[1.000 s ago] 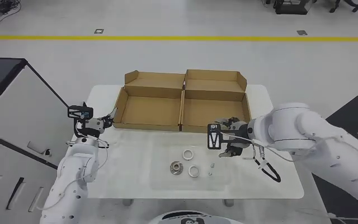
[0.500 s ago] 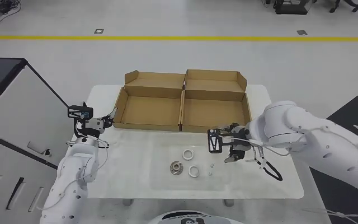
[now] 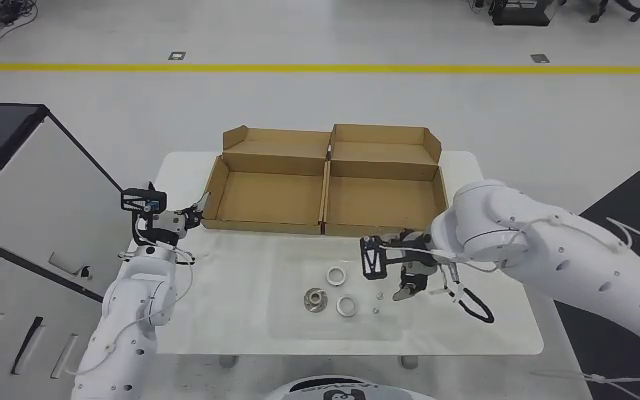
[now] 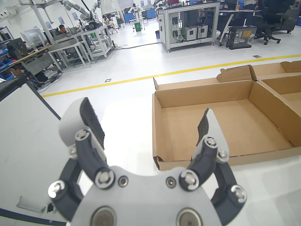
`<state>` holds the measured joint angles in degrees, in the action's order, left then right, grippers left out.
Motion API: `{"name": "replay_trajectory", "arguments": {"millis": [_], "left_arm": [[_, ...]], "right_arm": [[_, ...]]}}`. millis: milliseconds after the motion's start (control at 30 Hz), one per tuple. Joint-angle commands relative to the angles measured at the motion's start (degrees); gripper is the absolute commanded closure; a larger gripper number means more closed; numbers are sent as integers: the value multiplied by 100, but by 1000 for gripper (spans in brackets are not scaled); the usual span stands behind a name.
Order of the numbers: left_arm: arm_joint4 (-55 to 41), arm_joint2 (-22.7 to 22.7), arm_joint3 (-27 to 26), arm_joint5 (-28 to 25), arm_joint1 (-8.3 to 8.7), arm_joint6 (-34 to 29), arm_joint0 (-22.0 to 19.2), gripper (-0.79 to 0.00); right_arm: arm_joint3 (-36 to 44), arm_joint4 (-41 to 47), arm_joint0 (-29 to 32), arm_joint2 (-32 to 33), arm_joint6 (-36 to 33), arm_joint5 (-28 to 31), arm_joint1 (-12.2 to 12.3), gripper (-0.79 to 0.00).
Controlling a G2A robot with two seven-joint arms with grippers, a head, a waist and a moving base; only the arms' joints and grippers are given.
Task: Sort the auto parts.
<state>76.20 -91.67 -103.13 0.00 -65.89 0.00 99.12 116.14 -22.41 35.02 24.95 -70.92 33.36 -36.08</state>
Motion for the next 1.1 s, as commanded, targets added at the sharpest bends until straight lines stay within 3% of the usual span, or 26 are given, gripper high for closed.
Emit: {"name": "replay_trajectory", "arguments": {"millis": [0,367,1067], "left_arm": [[0,0,0,0,0,0,0,-785],[0,0,0,0,0,0,0,-785],[0,0,0,0,0,0,0,-785]], "right_arm": [[-40,27,-46,-63,-7,-7,-52,-785],[-302,-98,-9,-314,-20,-134,-317,-785],[-571,-606,221,-475,-1,-338,-593,-785]]}}
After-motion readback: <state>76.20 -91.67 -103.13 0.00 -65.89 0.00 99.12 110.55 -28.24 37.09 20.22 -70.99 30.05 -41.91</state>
